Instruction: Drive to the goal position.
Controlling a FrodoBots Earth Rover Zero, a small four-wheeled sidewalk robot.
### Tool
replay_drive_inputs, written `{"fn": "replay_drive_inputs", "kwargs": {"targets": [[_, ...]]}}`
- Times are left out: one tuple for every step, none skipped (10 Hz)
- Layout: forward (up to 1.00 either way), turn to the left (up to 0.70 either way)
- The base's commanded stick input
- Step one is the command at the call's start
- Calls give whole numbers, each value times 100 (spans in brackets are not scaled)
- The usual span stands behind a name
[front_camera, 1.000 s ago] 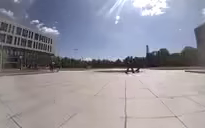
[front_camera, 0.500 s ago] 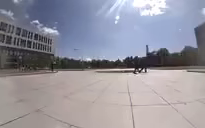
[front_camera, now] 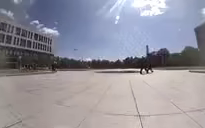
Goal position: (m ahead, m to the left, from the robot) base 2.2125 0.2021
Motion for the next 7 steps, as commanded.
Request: {"fn": "replay_drive_inputs", "kwargs": {"targets": [[70, 1], [70, 1], [70, 1], [70, 1], [70, 1], [70, 1], [70, 1]]}}
